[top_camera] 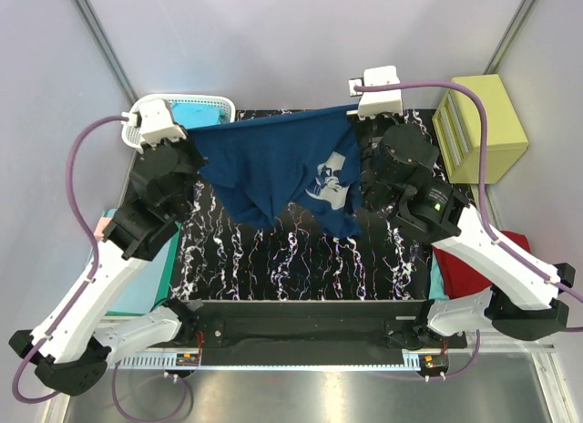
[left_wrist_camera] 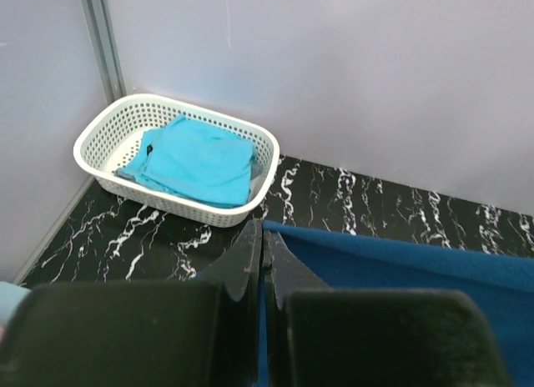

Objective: Fold and stack the t-shirts
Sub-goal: Flatten out the tshirt

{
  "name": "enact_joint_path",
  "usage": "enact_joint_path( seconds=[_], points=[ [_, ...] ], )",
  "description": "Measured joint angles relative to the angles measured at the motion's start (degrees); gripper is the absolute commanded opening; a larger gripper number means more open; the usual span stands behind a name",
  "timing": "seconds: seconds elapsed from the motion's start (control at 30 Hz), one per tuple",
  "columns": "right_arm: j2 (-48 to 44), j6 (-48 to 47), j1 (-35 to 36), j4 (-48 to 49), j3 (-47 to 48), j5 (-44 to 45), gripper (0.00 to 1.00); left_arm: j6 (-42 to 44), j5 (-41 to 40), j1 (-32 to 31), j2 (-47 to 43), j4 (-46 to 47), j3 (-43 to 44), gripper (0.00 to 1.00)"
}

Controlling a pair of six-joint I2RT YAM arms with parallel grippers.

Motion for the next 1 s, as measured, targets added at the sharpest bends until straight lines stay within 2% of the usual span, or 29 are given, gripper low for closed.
enact_joint_path(
  seconds=[0.27,0.4,0.57,0.7,0.8,0.9,1.0],
  points=[
    [0.11,-11.52,0.15,14.58,4.98,-0.11,0.0,-0.81,5.4,0.04,4.11,-4.02,22.49,0.0],
    [-0.33,-15.28,0.81,19.91,5.29,-0.04,0.0,-0.79,7.5,-1.33,3.91,-5.66,27.98,0.0],
    [-1.07,-23.19,2.89,28.46,2.99,1.62,0.0,2.6,3.91,-9.01,3.08,-8.52,29.57,0.0],
    [-1.11,-31.34,4.63,36.13,2.78,3.34,0.0,8.96,-4.59,-19.91,3.89,-9.7,32.22,0.0],
    [-2.12,-34.97,5.01,40.72,0.83,3.72,0.0,13.42,-10.08,-25.07,4.92,-9.49,32.94,0.0],
    [-4.79,-35.63,4.98,42.77,-4.5,4.48,0.0,17.44,-14.38,-26.99,4.74,-6.34,28.76,0.0],
    [-6.54,-34.99,3.28,43.21,-8.59,5.2,0.0,22.08,-16.65,-26.86,3.19,0.31,19.12,0.0]
  ],
)
